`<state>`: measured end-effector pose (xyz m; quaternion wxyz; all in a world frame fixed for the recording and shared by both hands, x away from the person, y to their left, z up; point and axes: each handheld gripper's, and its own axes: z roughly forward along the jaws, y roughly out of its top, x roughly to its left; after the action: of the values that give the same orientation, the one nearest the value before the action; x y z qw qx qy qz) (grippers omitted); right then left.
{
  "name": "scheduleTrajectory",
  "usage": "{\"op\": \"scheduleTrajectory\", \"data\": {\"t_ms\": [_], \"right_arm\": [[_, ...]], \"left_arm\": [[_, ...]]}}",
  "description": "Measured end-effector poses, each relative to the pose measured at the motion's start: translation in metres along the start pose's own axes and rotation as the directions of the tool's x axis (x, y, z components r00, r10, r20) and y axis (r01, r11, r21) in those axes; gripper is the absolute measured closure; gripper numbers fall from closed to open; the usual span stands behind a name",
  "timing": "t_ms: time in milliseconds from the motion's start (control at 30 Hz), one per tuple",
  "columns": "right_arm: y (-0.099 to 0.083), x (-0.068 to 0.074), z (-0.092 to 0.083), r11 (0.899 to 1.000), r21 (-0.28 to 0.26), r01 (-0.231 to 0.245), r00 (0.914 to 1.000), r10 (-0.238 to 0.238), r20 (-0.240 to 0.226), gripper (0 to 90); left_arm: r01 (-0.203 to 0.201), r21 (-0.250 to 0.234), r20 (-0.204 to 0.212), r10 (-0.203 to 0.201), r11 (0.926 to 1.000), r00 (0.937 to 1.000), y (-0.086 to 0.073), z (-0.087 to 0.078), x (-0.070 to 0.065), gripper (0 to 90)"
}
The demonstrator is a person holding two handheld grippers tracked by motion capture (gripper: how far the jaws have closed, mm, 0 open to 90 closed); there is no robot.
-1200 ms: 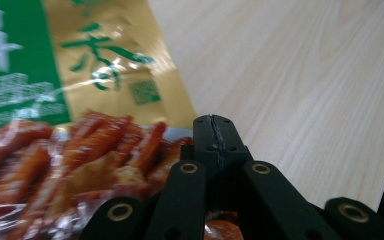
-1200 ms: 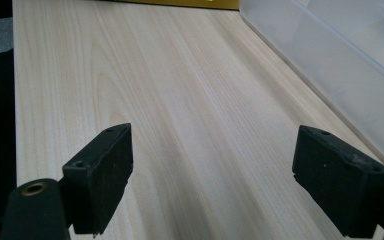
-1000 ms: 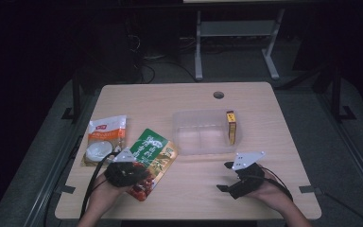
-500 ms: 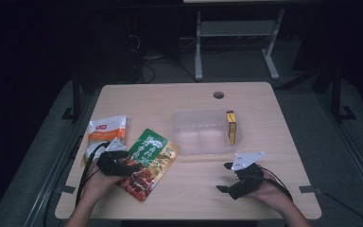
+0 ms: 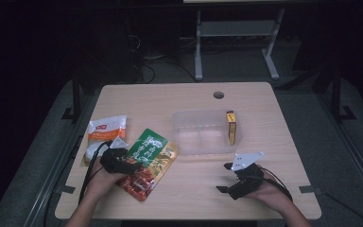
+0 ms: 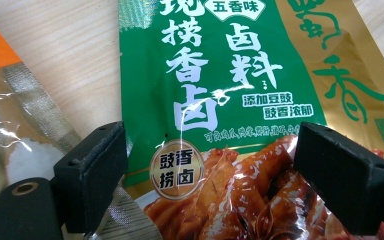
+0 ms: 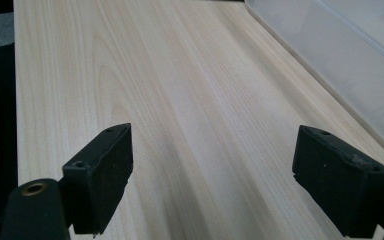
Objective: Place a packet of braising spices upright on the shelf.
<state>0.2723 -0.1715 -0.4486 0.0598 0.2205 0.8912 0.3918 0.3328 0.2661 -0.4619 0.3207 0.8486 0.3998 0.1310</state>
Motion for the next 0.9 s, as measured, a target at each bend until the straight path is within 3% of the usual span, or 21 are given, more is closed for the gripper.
{"op": "scheduleTrajectory", "data": {"t_ms": [300,533,633,900], "right_arm": [[-0.0009,-0.0001,-0.0001,1.0,0.008,-0.007,1.0,0.007,-0.003,16.2],[-0.0006,0.0002,0.0006,1.0,0.01,-0.004,1.0,0.004,-0.007,16.2],[-0.001,0.0005,0.0004,1.0,0.013,-0.008,0.9999,0.008,-0.008,16.2],[-0.001,0.0013,0.0006,1.0,0.015,-0.005,0.9999,0.005,-0.013,16.2]], "left_arm": [[-0.025,-0.009,-0.022,0.025,0.9997,0.9995,0.0018,0.0029,-0.0011,12.3],[0.013,0.018,-0.024,-0.013,0.9997,0.9996,0.0064,0.0065,0.0009,12.3],[0.053,0.017,-0.006,-0.053,0.9984,0.9986,0.0047,0.0071,0.0029,12.5],[0.044,0.034,-0.022,-0.043,0.9985,0.9988,0.0068,0.0067,-0.0011,15.7]]}}
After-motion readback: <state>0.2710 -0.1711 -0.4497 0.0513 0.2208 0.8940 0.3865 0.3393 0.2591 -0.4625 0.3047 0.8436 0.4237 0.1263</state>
